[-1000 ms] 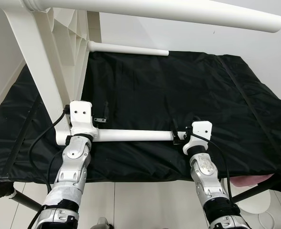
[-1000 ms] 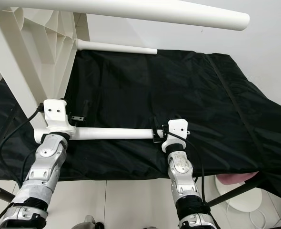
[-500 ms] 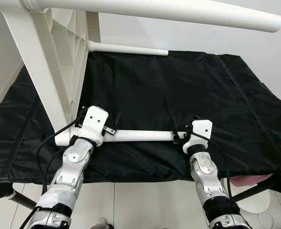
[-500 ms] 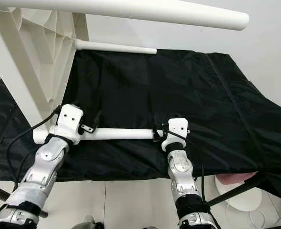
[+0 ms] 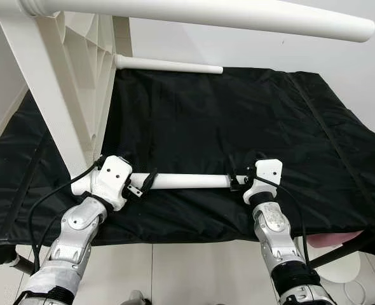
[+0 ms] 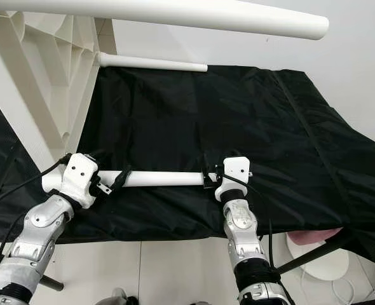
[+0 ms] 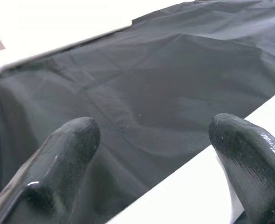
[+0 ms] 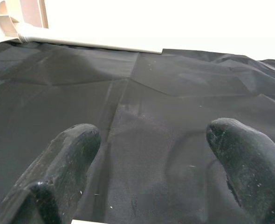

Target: Building children table

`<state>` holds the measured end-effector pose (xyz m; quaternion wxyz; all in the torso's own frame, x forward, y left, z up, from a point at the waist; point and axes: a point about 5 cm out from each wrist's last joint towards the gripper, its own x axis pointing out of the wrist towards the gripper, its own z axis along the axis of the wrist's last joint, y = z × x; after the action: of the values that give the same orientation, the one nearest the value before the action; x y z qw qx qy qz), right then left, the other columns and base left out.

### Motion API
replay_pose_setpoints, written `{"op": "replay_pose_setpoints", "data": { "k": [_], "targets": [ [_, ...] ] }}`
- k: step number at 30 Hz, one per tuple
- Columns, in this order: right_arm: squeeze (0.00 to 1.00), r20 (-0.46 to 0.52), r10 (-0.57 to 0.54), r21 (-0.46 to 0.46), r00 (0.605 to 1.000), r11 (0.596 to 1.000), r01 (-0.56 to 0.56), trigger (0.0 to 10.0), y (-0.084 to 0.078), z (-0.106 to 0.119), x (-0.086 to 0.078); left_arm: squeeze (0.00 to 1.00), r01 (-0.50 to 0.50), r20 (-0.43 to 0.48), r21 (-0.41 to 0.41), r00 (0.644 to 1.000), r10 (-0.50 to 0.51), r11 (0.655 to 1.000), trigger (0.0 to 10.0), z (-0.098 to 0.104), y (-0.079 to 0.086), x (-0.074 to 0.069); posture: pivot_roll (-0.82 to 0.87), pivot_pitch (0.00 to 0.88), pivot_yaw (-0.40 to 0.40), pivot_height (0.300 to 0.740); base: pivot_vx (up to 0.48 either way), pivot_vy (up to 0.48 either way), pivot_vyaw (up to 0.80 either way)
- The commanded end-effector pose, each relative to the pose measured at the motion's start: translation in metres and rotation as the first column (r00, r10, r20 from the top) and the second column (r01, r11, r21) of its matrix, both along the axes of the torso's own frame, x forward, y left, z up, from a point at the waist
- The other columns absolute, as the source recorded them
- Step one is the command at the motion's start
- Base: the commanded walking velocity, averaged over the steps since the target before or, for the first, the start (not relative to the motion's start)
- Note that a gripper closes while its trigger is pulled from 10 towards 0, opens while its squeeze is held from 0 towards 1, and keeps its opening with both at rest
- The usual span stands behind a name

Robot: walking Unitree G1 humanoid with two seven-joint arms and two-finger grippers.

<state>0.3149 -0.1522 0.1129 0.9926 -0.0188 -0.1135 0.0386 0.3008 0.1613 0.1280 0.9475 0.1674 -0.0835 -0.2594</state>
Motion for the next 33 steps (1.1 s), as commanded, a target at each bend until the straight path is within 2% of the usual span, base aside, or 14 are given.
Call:
{"op": "replay_pose_setpoints", "data": {
  "k": [1, 4, 8, 10, 12, 14, 15, 17, 25, 26, 27, 33],
  "targets": [
    [0.0, -0.006, 0.004, -0.001, 1.0, 1.0, -0.004, 10.0, -0.001, -0.002, 0.0, 0.0, 0.002, -0.054, 0.106, 0.999, 0.004, 0.994, 10.0, -0.017, 0.004, 0.0, 0.11, 0.075, -0.055, 0.74, 0.0, 0.0, 0.0],
    [0.0, -0.006, 0.007, -0.002, 1.0, 1.0, -0.007, 10.0, 0.0, -0.002, 0.001, 0.0, -0.01, -0.038, 0.147, 0.999, 0.015, 0.989, 10.0, -0.017, 0.006, 0.004, 0.11, 0.075, -0.055, 0.74, 0.0, 0.0, 0.0],
    [0.0, -0.005, 0.008, -0.003, 1.0, 1.0, -0.008, 10.0, 0.0, -0.001, 0.001, 0.0, -0.009, -0.035, 0.146, 0.999, 0.014, 0.989, 10.0, -0.014, 0.007, 0.005, 0.11, 0.075, -0.055, 0.74, 0.0, 0.0, 0.0],
    [0.0, -0.004, 0.005, -0.006, 1.0, 1.0, -0.005, 10.0, -0.002, -0.001, 0.001, 0.0, -0.004, -0.015, 0.09, 1.0, 0.005, 0.996, 10.0, -0.003, 0.003, 0.009, 0.1, 0.056, -0.053, 0.74, 0.0, 0.0, 0.0],
    [0.0, -0.004, 0.005, -0.006, 1.0, 1.0, -0.005, 10.0, -0.002, -0.001, 0.001, 0.0, -0.004, -0.015, 0.09, 1.0, 0.005, 0.996, 10.0, -0.003, 0.003, 0.009, 0.1, 0.056, -0.053, 0.74, 0.0, 0.0, 0.0],
    [0.0, -0.006, 0.004, -0.007, 1.0, 1.0, -0.004, 10.0, -0.002, -0.002, 0.0, 0.0, 0.05, -0.033, -0.025, 0.998, -0.051, 0.998, 10.0, 0.003, -0.012, 0.008, 0.1, 0.052, -0.05, 0.74, 0.0, 0.0, 0.0],
    [0.0, -0.006, 0.004, -0.007, 1.0, 1.0, -0.004, 10.0, -0.002, -0.002, 0.0, 0.0, 0.05, -0.033, -0.025, 0.998, -0.051, 0.998, 10.0, 0.003, -0.012, 0.008, 0.1, 0.052, -0.05, 0.74, 0.0, 0.0, 0.0],
    [0.0, -0.006, 0.006, -0.006, 1.0, 1.0, -0.006, 10.0, -0.002, -0.003, -0.002, 0.0, 0.097, -0.047, -0.104, 0.994, -0.103, 0.99, 10.0, 0.005, -0.025, 0.006, 0.1, 0.05, -0.047, 0.74, 0.0, 0.0, 0.0],
    [0.0, -0.016, -0.005, 0.019, 1.0, 1.0, 0.006, 10.0, -0.004, -0.005, -0.004, 0.0, 0.091, -0.058, -0.209, 0.993, -0.105, 0.974, 10.0, 0.004, -0.038, 0.004, 0.09, 0.05, -0.036, 0.74, 0.0, 0.0, 0.0],
    [1.0, -0.017, -0.001, 0.039, 1.0, 0.999, 0.001, 10.0, -0.004, -0.006, -0.006, 1.0, 0.072, -0.068, -0.245, 0.993, -0.091, 0.967, 10.0, 0.003, -0.04, 0.005, 0.09, 0.049, -0.034, 0.74, 0.0, 0.0, 0.0],
    [1.0, -0.017, 0.003, 0.05, 1.0, 0.999, -0.002, 10.0, -0.004, -0.006, -0.007, 1.0, 0.059, -0.084, -0.287, 0.993, -0.087, 0.956, 10.0, 0.002, -0.041, 0.005, 0.09, 0.05, -0.033, 0.74, 0.0, 0.0, 0.0],
    [1.0, -0.01, -0.013, 0.014, 1.0, 1.0, 0.014, 10.0, -0.007, -0.007, -0.009, 1.0, 0.002, -0.119, -0.32, 0.992, -0.042, 0.947, 10.0, 0.005, -0.041, 0.008, 0.09, 0.049, -0.03, 0.74, 0.0, 0.0, 0.0]
  ]
}}
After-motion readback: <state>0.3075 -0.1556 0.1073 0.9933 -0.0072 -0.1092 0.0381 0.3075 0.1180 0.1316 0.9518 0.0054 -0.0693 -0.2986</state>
